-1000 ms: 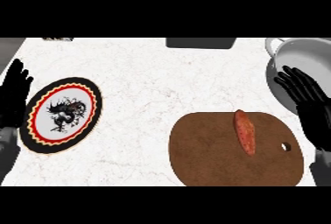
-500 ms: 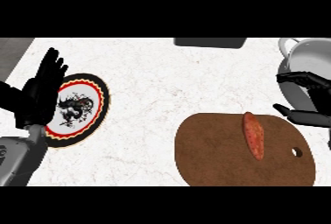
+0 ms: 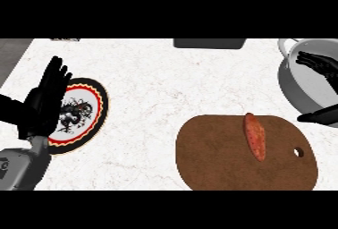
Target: Pick the sweet potato from the cutting board and place it in the pot
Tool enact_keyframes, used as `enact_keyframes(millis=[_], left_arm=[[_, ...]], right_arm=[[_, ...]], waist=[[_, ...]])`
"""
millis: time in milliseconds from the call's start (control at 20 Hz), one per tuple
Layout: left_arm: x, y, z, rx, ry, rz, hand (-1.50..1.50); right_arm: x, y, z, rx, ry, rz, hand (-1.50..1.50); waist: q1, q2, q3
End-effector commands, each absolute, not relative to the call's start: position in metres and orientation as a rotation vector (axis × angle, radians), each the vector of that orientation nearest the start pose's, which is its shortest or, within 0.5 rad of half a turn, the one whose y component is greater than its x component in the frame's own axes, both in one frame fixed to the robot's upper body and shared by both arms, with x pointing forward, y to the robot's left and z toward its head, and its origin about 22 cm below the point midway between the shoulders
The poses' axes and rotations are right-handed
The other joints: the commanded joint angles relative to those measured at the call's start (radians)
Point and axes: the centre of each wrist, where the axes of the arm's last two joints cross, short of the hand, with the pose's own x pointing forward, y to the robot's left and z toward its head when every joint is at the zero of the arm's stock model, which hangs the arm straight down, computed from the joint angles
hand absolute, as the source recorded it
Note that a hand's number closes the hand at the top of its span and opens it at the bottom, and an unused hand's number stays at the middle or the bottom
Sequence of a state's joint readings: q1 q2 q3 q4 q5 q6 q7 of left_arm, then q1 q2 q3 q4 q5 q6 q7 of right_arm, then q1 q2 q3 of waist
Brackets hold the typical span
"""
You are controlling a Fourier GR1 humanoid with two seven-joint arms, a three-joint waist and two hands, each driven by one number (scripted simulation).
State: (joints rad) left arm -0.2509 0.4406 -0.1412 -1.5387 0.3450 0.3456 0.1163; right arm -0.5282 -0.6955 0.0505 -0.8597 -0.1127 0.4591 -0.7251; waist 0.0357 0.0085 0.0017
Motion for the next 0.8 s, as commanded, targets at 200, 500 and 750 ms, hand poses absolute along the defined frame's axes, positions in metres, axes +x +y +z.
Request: enact_keyframes(millis=[200, 500, 750], left_arm=[[0.283, 0.276, 0.081, 0.177, -1.619, 0.041, 0.0], [0.287, 0.259, 0.075, 0.194, -1.62, 0.069, 0.0], [0.286, 0.285, 0.082, 0.174, -1.61, 0.052, 0.0]], right_arm=[[0.364, -0.387, 0.137, 0.129, -1.614, 1.238, -1.5], [0.36, -0.324, 0.142, 0.07, -1.462, 1.559, -1.5], [0.365, -0.311, 0.137, 0.082, -1.342, 1.612, -1.5]], waist=[[-0.006, -0.01, -0.002], [-0.041, -0.014, -0.003], [-0.027, -0.008, -0.002]])
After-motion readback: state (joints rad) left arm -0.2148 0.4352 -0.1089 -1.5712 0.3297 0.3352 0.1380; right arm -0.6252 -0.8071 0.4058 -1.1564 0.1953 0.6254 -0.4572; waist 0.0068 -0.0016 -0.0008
